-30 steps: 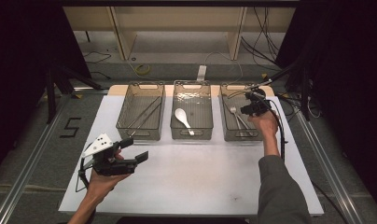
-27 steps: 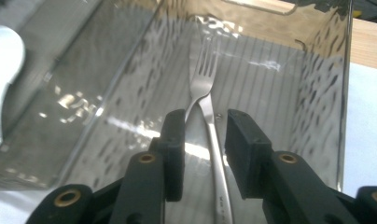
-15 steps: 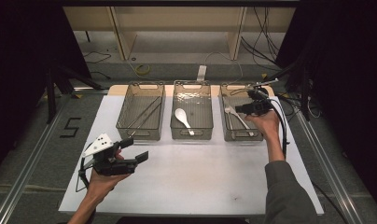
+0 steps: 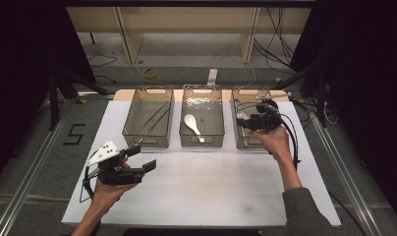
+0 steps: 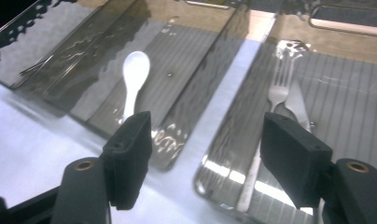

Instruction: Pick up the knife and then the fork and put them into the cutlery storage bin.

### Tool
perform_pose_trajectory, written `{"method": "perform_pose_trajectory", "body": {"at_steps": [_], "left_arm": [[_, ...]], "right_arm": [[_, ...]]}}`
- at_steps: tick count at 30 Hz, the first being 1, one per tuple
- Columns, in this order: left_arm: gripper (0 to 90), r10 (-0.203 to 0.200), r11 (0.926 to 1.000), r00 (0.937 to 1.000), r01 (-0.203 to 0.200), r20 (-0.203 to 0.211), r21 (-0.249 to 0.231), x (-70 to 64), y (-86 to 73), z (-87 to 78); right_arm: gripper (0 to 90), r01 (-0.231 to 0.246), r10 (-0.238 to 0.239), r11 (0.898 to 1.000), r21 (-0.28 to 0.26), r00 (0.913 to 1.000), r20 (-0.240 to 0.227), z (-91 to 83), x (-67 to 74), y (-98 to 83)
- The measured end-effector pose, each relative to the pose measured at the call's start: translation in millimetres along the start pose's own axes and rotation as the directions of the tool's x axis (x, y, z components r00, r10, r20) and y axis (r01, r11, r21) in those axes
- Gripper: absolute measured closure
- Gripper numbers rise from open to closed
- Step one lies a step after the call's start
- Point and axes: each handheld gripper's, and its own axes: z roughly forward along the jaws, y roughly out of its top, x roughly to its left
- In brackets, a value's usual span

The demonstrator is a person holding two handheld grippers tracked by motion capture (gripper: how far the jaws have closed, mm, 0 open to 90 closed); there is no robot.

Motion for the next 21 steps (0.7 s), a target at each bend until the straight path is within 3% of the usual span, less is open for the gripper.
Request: {"method": "perform_pose_trajectory", "body": {"at_steps": [9, 18, 21], "left_arm": [[15.4, -0.015, 0.9999, 0.9999, 0.015, 0.006, -0.003, 0.5, 0.0, -0.3], [15.5, -0.014, 0.9999, 0.9998, 0.014, 0.01, 0.002, 0.2, -0.6, 0.6], [15.5, -0.015, 0.9999, 0.9998, 0.015, 0.011, 0.004, -0.3, -0.8, 0.9]], "right_arm": [[31.7, 0.045, -0.046, 0.997, -0.059, 0.9987, -0.021, -12.2, 24.3, -17.3], [31.6, 0.083, -0.09, 0.988, -0.133, 0.995, -0.043, -26.7, 44.3, -33.9], [30.4, 0.074, -0.084, 0.987, -0.145, 0.9944, -0.065, -29.0, 47.4, -39.1]]}}
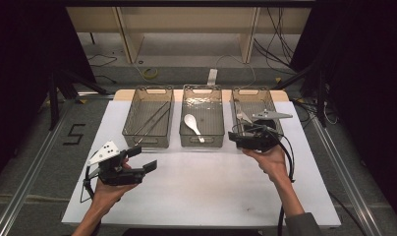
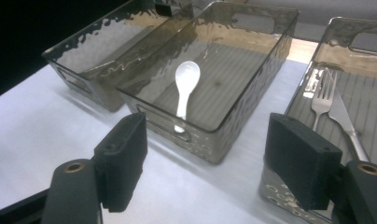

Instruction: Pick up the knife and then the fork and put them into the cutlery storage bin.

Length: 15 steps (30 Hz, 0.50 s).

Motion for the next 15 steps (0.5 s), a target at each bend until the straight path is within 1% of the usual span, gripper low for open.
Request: {"method": "perform_pose_trajectory", "body": {"at_steps": [2, 4, 8, 11, 14, 15], "left_arm": [[15.4, 0.0, 1.0, 1.0, 0.0, 0.001, 0.0, 0.0, 0.0, -0.1], [15.5, -0.002, 1.0, 1.0, 0.002, 0.001, 0.001, 0.3, -0.1, -0.1], [15.4, -0.005, 1.0, 1.0, 0.005, 0.002, 0.003, 0.8, -0.2, -0.2], [15.5, -0.012, 0.9999, 0.9999, 0.012, 0.004, 0.002, 0.8, 0.0, 0.0], [15.4, -0.007, 1.0, 1.0, 0.007, 0.006, 0.004, 0.8, 0.0, 0.0], [15.4, -0.013, 0.9999, 0.9999, 0.013, 0.007, 0.003, 0.7, 0.0, 0.4]], "right_arm": [[30.3, -0.002, 0.001, 1.0, -0.023, 0.9999, -0.013, -2.0, 3.1, -3.7], [29.9, -0.002, 0.001, 0.999, -0.033, 0.9995, -0.031, -3.5, 5.7, -7.0], [29.6, 0.013, -0.015, 0.999, -0.045, 0.9987, -0.049, -5.9, 11.9, -13.5], [29.5, 0.022, -0.025, 0.998, -0.054, 0.9978, -0.061, -7.8, 15.7, -20.4], [29.5, 0.027, -0.032, 0.998, -0.062, 0.9967, -0.075, -9.8, 19.2, -28.2], [29.4, 0.032, -0.037, 0.998, -0.061, 0.9962, -0.079, -9.6, 20.7, -30.6]]}}
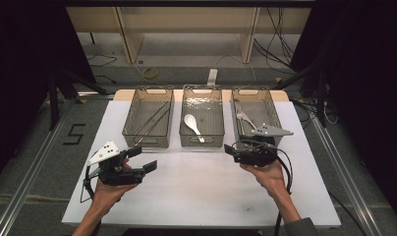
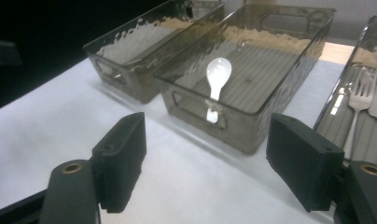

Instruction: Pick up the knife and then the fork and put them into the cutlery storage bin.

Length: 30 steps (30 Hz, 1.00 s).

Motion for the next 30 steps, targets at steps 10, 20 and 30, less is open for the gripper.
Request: {"method": "perform_pose_trajectory", "body": {"at_steps": [10, 20, 30], "left_arm": [[15.5, -0.006, 0.9999, 0.9998, 0.006, 0.021, 0.011, -0.5, -0.6, 1.0], [15.5, -0.002, 0.9997, 0.9996, 0.001, 0.029, 0.025, -1.6, -1.7, 0.6], [15.5, -0.006, 0.9994, 0.9992, 0.005, 0.039, 0.034, -1.5, -2.2, 1.3]], "right_arm": [[27.3, 0.033, -0.034, 0.999, -0.028, 0.9993, -0.015, -6.1, 10.7, -16.9], [25.9, 0.028, -0.03, 0.998, -0.052, 0.9992, -0.026, -22.1, 11.7, -41.7], [23.1, 0.019, -0.02, 0.997, -0.078, 0.9998, -0.009, -39.3, 10.2, -60.2]]}}
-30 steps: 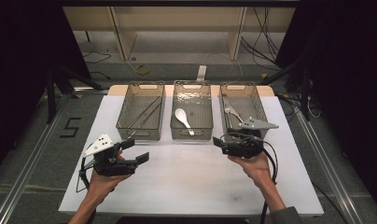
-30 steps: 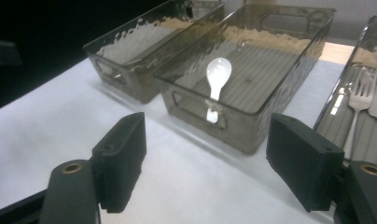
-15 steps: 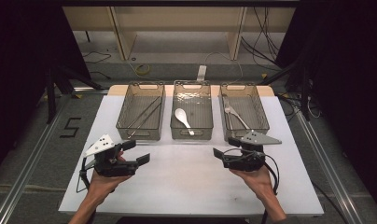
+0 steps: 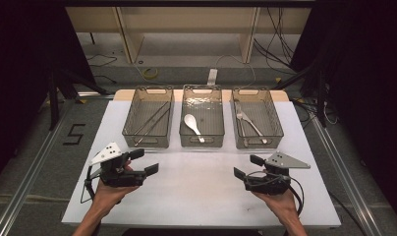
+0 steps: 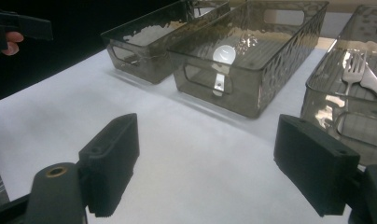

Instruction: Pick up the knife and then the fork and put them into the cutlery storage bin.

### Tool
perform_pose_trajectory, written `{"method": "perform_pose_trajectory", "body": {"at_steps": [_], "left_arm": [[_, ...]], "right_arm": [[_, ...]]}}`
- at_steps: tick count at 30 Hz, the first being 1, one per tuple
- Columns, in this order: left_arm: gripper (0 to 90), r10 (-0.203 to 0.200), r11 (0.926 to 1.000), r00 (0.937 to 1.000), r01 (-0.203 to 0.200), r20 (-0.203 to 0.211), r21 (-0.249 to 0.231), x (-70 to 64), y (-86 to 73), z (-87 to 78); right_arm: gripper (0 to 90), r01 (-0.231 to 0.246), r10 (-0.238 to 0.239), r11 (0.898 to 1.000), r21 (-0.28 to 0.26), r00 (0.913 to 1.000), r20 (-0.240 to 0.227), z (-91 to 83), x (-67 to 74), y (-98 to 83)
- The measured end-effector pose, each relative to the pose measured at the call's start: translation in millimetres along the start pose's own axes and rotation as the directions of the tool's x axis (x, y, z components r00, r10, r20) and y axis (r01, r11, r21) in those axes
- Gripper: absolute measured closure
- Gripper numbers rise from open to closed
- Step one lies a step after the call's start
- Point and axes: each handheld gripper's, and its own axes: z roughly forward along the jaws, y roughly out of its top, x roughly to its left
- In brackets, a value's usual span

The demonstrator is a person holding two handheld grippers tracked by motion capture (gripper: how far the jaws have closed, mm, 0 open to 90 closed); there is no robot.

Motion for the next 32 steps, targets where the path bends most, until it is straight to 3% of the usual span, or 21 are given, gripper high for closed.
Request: {"method": "perform_pose_trajectory", "body": {"at_steps": [11, 32], "left_arm": [[15.4, -0.006, 0.9999, 0.9999, 0.006, 0.012, 0.01, 0.0, -0.7, 0.7], [15.4, 0.002, 0.9998, 0.9999, -0.003, 0.016, 0.017, -1.0, -1.0, 1.7]], "right_arm": [[20.3, -0.007, 0.006, 1.0, 0.017, 0.9991, 0.043, -5.7, -0.4, -14.0], [18.5, -0.016, 0.016, 1.0, 0.004, 0.9983, 0.056, -8.3, -2.0, -12.9]]}}
